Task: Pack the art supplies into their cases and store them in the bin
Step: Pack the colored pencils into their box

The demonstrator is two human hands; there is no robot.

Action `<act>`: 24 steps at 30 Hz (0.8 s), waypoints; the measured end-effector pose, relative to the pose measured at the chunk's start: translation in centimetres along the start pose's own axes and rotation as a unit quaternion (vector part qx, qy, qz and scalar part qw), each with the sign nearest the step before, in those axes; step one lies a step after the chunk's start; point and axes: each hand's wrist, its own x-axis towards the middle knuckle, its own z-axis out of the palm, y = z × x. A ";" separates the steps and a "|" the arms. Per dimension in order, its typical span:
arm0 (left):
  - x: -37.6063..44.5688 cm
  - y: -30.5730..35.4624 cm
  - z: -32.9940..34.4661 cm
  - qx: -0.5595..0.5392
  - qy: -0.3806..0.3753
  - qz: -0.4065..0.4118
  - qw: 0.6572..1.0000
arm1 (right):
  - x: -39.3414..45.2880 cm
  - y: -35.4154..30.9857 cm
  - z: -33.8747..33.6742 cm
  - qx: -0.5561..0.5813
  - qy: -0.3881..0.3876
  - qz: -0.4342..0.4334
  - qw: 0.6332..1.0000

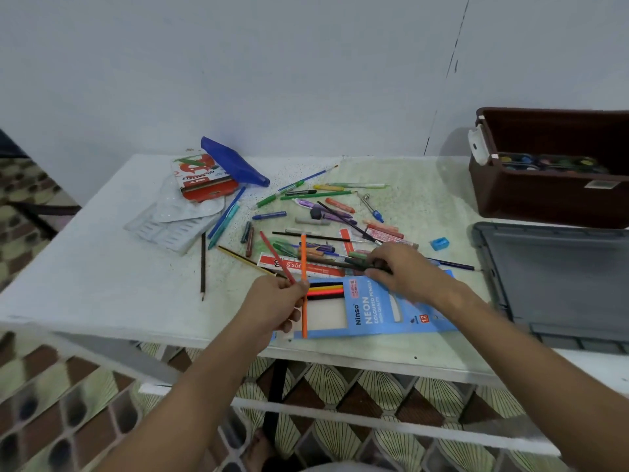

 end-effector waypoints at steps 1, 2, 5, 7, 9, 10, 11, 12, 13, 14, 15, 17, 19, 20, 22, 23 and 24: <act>-0.3 -0.3 -0.1 0.004 0.011 -0.001 1.000 | -0.1 0.1 0.1 0.002 0.001 -0.001 1.000; -0.4 -0.5 -0.1 0.008 0.017 -0.003 1.000 | -0.2 0.2 0.2 -0.002 0.000 -0.003 1.000; -0.7 -0.4 -0.3 0.033 0.024 -0.015 0.999 | -0.3 0.4 0.8 -0.040 0.017 -0.008 0.999; -0.5 -0.1 -0.3 0.061 0.029 -0.022 0.997 | -0.6 0.2 1.3 -0.037 0.041 -0.011 0.998; -0.3 0.1 -0.4 0.106 0.024 -0.030 0.994 | -1.1 -0.3 2.0 -0.029 0.021 -0.014 0.999; -0.2 0.1 -0.4 0.140 0.017 -0.031 0.989 | -1.4 -0.4 2.5 -0.035 0.006 -0.015 0.999; 0.0 0.2 -0.6 0.186 0.009 -0.030 0.982 | -1.7 -0.6 3.0 -0.045 -0.003 -0.017 0.999; 0.2 0.4 -0.8 0.242 0.000 -0.026 0.970 | -2.0 -0.7 3.5 -0.052 -0.004 -0.017 0.998; 0.3 0.6 -1.0 0.304 -0.012 -0.020 0.952 | -2.2 -0.7 3.8 -0.057 0.004 -0.016 0.998; 0.4 0.8 -1.1 0.364 -0.026 -0.013 0.931 | -2.3 -0.7 4.1 -0.058 0.017 -0.018 0.998; 0.5 1.1 -1.2 0.406 -0.043 -0.007 0.913 | -2.4 -0.7 4.1 -0.055 0.027 -0.021 0.998; 0.8 1.8 -1.6 0.464 -0.065 0.003 0.883 | -2.3 -0.5 4.1 -0.039 0.040 -0.024 0.998; 1.5 2.5 -2.1 0.535 -0.034 0.052 0.843 | -2.0 -0.4 4.1 -0.032 0.053 -0.034 0.997; 2.1 2.7 -2.4 0.568 -0.006 0.099 0.817 | -1.8 -0.3 4.1 -0.030 0.060 -0.037 0.997; 3.3 3.1 -2.8 0.606 0.011 0.209 0.768 | -1.5 -0.2 4.2 -0.027 0.069 -0.040 0.996; 4.1 3.0 -3.1 0.624 -0.016 0.261 0.737 | -1.4 -0.1 4.3 -0.028 0.076 -0.044 0.996; 4.8 3.1 -3.3 0.651 -0.046 0.308 0.692 | -1.2 -0.1 4.4 -0.030 0.081 -0.045 0.995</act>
